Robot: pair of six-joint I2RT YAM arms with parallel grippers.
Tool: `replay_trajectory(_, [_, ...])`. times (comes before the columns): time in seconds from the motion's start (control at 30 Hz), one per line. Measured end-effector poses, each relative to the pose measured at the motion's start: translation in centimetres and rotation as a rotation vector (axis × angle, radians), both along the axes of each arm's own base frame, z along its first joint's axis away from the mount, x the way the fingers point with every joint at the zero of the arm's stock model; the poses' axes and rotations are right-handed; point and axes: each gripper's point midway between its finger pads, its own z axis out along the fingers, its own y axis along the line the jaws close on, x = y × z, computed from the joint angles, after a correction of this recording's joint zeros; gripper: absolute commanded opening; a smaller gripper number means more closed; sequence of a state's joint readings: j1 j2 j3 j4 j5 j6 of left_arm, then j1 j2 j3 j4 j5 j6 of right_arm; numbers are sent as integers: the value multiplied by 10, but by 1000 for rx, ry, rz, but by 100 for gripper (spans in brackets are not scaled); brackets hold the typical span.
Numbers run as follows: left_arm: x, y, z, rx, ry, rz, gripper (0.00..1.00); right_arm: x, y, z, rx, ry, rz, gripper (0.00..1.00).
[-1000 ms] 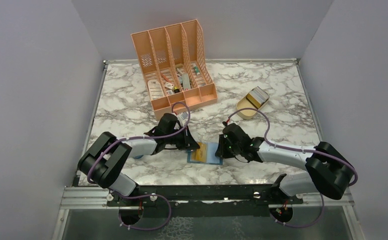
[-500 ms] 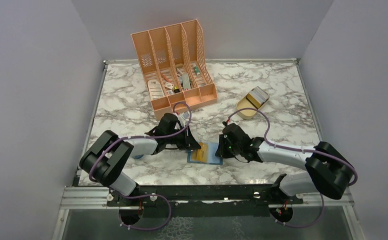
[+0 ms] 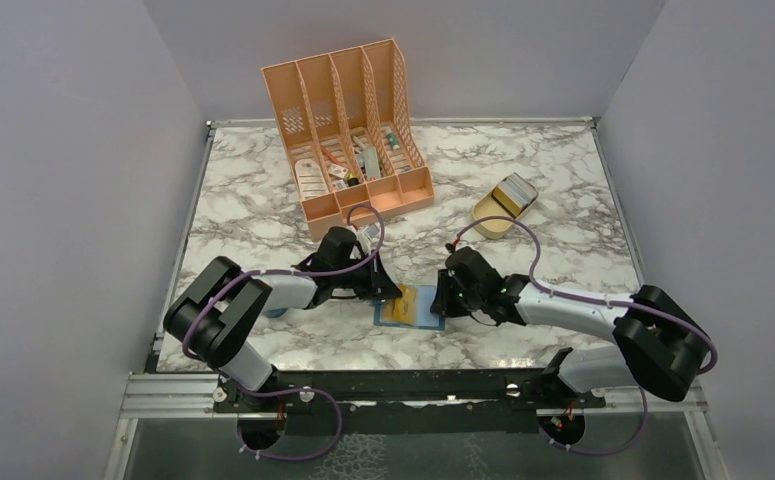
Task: Put the credit cards into the card holder
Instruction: Insert the credit card into the card holder.
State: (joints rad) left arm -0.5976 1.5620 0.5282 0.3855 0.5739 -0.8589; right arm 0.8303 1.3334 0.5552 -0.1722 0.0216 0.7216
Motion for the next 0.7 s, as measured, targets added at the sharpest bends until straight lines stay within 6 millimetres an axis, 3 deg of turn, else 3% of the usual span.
replay_trajectory(0.4, [2,-1,-7,6,-16,7,0,-3,2,17,63,-14,-19,27])
replay_trajectory(0.7, [3,-1,-12,10,-46,21,0,-8,1,3,68,21,-32,27])
